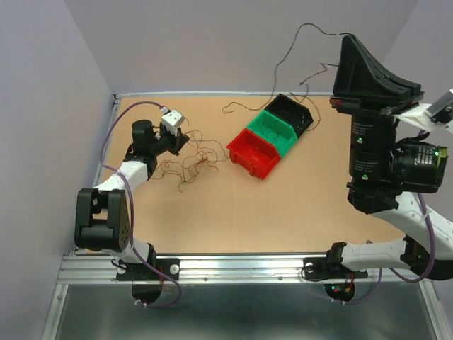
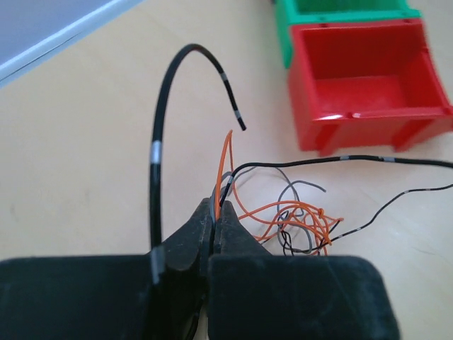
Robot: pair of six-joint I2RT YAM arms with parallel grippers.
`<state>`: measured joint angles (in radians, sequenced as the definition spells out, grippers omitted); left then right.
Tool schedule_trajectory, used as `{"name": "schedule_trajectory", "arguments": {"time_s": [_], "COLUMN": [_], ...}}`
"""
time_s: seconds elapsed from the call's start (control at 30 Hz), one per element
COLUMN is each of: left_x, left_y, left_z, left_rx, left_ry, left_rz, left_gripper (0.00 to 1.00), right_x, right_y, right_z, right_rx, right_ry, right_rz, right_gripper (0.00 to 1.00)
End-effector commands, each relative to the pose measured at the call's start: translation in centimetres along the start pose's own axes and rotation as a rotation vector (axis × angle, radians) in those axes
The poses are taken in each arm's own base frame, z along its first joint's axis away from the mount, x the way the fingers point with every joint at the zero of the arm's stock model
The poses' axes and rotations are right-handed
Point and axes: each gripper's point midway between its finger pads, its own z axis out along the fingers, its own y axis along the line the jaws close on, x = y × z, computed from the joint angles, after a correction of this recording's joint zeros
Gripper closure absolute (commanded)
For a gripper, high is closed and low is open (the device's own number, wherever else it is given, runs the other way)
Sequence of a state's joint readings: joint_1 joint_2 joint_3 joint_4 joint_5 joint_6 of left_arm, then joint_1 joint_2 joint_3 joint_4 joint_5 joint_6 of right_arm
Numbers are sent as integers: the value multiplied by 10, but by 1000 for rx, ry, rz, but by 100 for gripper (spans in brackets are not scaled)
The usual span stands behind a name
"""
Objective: Untangle the cables
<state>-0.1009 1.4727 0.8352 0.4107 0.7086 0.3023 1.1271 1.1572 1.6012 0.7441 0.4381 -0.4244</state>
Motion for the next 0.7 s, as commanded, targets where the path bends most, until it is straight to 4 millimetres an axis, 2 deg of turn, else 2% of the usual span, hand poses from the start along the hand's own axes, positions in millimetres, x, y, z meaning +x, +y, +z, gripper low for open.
{"name": "schedule_trajectory", "arguments": {"time_s": [0.0, 0.1, 0.13, 0.33, 0.4, 0.43, 0.53, 0.57, 0.63, 0.67], "left_x": [-23, -22, -25, -30, -31, -31, -33, -34, -36, -35], "left_y": [60, 61, 58, 52, 49, 49, 46, 44, 43, 42], "left_z": [-12, -15, -15, -20, -20, -20, -21, -20, -21, -21], "left_rx": [-238, -222, -214, -201, -193, -191, -184, -175, -174, -174], "left_ry": [-71, -81, -89, -111, -114, -115, -119, -120, -125, -124], "left_rz": [-74, -74, -67, -49, -46, -48, -44, -46, -41, -41], "left_gripper": [100, 100, 100, 100, 100, 100, 100, 100, 100, 100], "right_x": [-27, -6, 12, 76, 96, 104, 135, 151, 169, 179], "right_y": [-29, -32, -28, -27, -38, -53, -74, -90, -105, -124], "right_z": [-9, -13, -12, -16, -16, -15, -13, -13, -11, -10], "right_rx": [95, 120, 127, 158, 181, 206, 246, 272, 289, 315], "right_ry": [-46, 6, 39, 155, 166, 165, 182, 191, 206, 222], "right_rz": [12, -65, -98, -267, -269, -294, -281, -298, -316, -346], "right_gripper": [99, 99, 99, 99, 99, 99, 97, 97, 97, 97]}}
